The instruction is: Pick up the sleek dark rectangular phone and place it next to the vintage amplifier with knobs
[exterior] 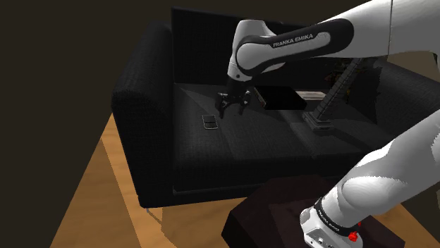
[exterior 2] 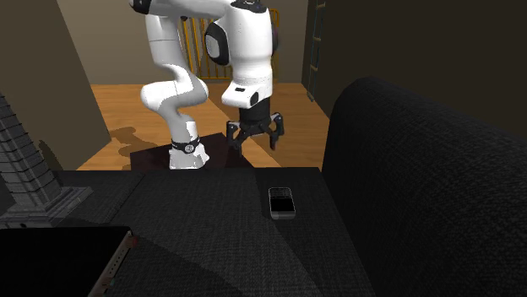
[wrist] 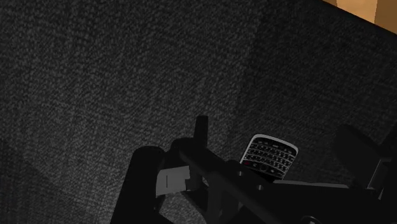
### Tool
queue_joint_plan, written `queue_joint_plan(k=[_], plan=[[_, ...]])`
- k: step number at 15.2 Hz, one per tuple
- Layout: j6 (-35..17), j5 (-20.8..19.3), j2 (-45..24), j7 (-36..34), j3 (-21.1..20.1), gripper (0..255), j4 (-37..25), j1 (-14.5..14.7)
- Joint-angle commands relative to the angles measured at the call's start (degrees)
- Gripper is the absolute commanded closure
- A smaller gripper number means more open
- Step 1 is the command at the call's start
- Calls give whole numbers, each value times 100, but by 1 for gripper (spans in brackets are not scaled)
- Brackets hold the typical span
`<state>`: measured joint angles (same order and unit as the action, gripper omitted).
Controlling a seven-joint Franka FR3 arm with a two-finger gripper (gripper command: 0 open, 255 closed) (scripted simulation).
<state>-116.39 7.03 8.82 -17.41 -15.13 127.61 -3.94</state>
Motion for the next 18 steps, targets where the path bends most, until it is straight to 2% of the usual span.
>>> queue_joint_plan(k=[1,9,18], plan=[[-244,-131,-434,-259,-40,0,-254,-38],[-834,-765,-2140,-1322,-3,0,-1558,44],[-1346,-861,-2447,-1386,26,0,-1345,90]])
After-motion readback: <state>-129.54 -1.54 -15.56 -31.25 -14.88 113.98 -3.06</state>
